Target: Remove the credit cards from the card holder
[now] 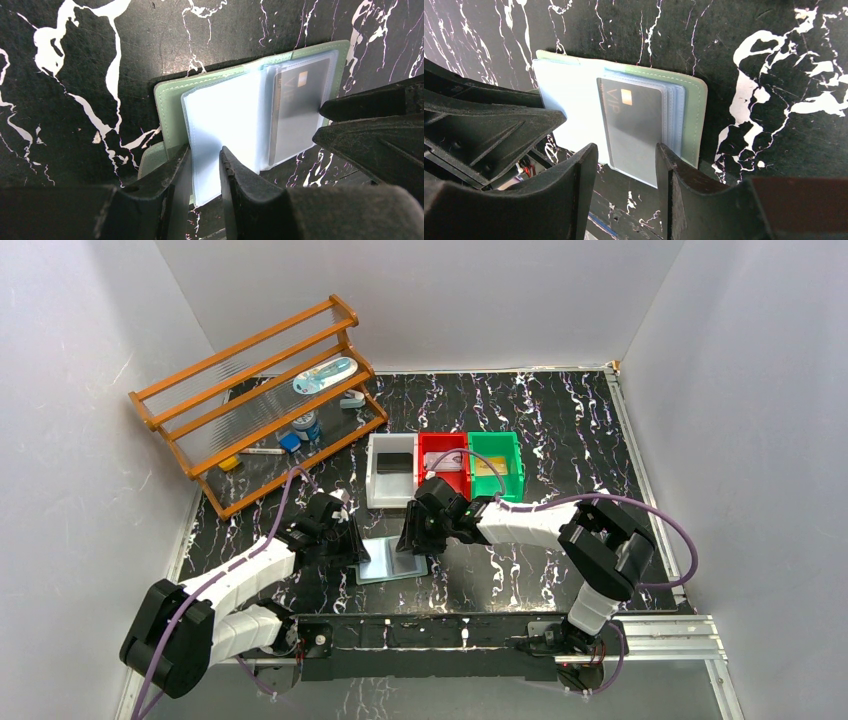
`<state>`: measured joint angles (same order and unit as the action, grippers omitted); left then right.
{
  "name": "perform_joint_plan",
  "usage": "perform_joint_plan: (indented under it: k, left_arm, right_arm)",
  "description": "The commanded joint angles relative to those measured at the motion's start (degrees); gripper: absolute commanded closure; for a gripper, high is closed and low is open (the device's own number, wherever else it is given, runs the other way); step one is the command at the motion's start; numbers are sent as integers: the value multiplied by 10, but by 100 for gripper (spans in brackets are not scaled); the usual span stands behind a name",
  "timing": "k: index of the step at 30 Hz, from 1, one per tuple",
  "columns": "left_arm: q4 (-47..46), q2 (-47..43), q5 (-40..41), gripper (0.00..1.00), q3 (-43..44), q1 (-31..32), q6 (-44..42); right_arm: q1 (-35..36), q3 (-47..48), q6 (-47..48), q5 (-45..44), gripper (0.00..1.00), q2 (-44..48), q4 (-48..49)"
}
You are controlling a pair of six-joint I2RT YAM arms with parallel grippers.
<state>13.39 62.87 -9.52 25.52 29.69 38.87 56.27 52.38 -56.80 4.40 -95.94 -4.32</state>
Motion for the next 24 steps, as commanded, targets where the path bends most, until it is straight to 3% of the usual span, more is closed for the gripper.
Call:
perform_joint_plan:
  k: [1, 13, 24]
  left_arm:
    - [9, -2, -12, 76, -7, -1, -7]
    - [9, 1, -12, 76, -4, -1, -9]
    - [0, 2, -24, 76, -6, -1, -11]
  right_arm:
    - [2, 18, 5, -4, 45, -3, -1]
    - [1, 27, 14, -28, 45, 6, -31]
    - [2, 17, 8, 16, 46, -13, 15]
